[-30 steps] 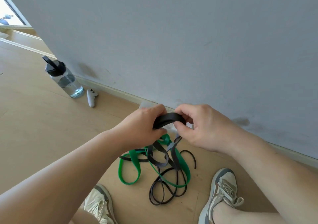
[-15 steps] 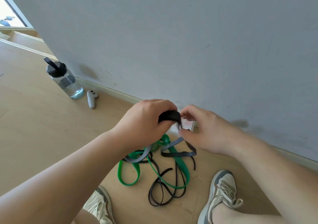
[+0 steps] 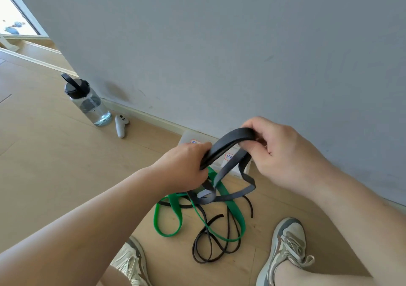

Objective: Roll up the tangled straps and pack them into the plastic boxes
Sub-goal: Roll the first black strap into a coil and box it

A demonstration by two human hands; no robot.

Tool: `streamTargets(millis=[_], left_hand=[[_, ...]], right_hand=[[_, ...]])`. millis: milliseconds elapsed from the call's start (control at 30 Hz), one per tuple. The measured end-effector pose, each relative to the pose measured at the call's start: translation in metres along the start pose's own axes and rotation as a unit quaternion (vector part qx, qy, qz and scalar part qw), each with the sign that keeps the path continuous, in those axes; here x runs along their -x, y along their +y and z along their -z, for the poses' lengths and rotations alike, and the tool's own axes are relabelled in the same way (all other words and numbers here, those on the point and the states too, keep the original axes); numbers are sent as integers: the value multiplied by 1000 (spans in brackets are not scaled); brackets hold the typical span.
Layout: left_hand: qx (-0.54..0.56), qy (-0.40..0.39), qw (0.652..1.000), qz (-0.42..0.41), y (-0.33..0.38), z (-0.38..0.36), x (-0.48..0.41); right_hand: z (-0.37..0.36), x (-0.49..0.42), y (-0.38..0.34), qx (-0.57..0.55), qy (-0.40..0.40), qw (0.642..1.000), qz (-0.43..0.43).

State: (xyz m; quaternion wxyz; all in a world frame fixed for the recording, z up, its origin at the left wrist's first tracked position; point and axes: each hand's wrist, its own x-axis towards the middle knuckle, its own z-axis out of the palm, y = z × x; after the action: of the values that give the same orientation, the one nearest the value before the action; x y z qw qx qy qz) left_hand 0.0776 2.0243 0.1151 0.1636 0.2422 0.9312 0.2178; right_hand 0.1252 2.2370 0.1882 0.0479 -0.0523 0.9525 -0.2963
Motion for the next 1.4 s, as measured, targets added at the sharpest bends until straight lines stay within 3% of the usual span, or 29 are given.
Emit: streamTargets(millis=[100,267,367,500,700,833,1000,1100,1233,1400], left_hand=[[18,-21,1000,14,-3,7,-1],[4,39,999,-34,8,19,2],[-10,85,993,-86,21,17,5],[-66,72,989,-115,31,5,1],[53,82,991,-97,30,12,2],[70,80,990,-91,28,14,2],[119,121,982,-84,26,15,1],[77,81,992,-58,17,16,-2],[-1,-6,1000,4,7,18,-1],[14,-10,1000,24,6,28,0]], right_hand=[[14,-1,18,58,27,995,-70],[12,-3,45,169,-108,958,-204],[-1,-1,34,96,-121,975,-160],[-17,1,7,-43,-101,993,-47],[-19,-4,6,-98,-82,992,-22],[-23,-6,8,-142,-60,987,-48],[-28,-5,10,-92,-66,993,-9],[-22,-8,13,-49,-30,998,5],[-9,-11,28,14,-8,999,-35],[7,-12,48,87,-35,988,-122]])
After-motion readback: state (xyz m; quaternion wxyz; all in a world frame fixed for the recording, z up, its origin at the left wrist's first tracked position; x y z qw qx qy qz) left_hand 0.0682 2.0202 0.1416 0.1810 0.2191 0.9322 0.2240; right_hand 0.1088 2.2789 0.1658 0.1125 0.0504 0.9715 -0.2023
